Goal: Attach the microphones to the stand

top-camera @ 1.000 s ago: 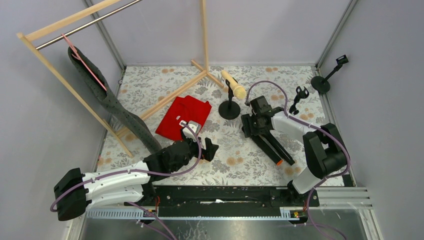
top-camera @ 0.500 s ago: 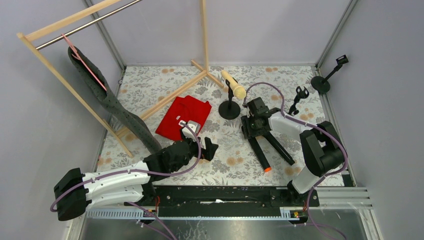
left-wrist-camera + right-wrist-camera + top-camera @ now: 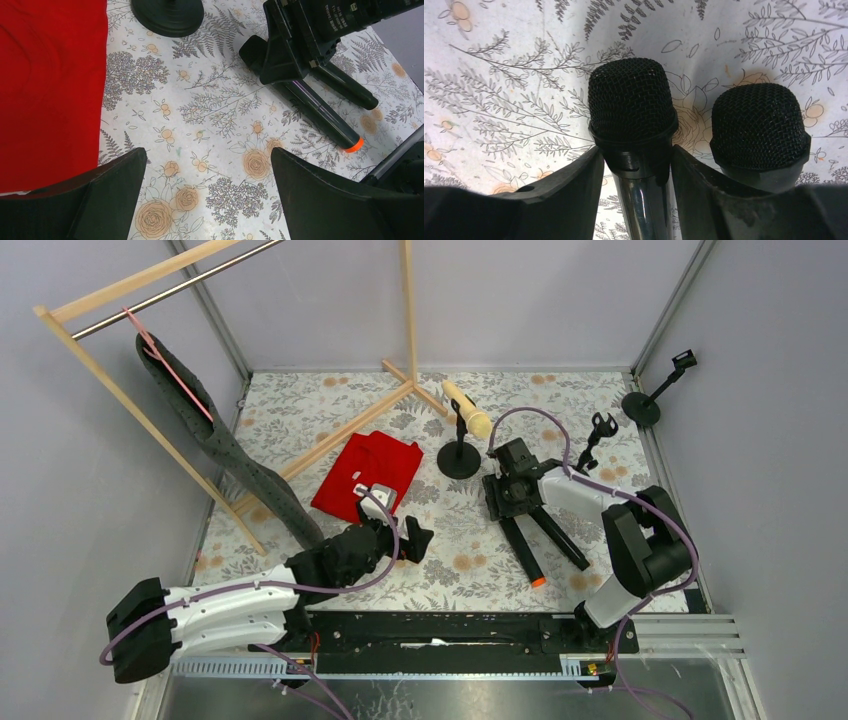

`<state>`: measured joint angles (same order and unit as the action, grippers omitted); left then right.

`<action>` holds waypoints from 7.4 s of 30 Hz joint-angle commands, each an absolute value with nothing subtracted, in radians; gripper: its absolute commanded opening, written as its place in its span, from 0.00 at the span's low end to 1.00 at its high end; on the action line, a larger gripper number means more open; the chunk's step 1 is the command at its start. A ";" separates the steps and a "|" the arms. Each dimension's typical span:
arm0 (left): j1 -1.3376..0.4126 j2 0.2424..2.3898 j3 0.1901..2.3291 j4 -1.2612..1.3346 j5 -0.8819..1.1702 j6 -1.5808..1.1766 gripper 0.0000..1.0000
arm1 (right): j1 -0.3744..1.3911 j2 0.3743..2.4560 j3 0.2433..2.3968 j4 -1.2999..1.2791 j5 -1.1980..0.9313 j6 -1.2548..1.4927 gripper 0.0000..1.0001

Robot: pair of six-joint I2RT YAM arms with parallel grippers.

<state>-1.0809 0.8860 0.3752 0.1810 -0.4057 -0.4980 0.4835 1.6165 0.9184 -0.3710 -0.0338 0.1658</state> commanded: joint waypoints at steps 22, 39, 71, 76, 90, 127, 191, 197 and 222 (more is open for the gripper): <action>-1.078 0.819 0.370 0.240 -0.448 -0.490 0.99 | 0.536 1.262 0.945 -0.432 0.006 0.226 0.04; -1.242 1.382 0.520 1.007 -0.281 -0.169 0.99 | 0.536 0.704 1.299 -0.523 0.284 0.254 0.00; -1.050 2.472 1.745 1.165 0.140 -0.066 0.99 | 0.535 0.594 1.565 -0.641 0.298 0.213 0.00; -1.016 2.561 1.892 1.102 0.135 -0.109 0.99 | 0.537 0.591 1.546 -0.641 0.286 0.213 0.00; -1.006 2.780 2.332 0.887 0.135 -0.144 0.91 | 0.536 0.555 1.502 -0.672 0.311 0.204 0.01; -1.028 2.479 2.191 1.020 0.209 -0.079 0.00 | 0.537 0.484 1.405 -0.366 0.104 0.252 0.00; -1.016 1.276 0.340 1.300 0.096 -0.238 0.00 | 0.537 0.861 0.844 1.009 -0.703 0.647 0.00; -1.016 1.310 0.343 1.320 0.098 -0.246 0.00 | 0.538 0.890 0.818 1.068 -0.721 0.686 0.00; -1.017 1.333 0.379 1.287 0.138 -0.252 0.00 | 0.583 1.005 0.785 1.116 -0.752 0.599 0.00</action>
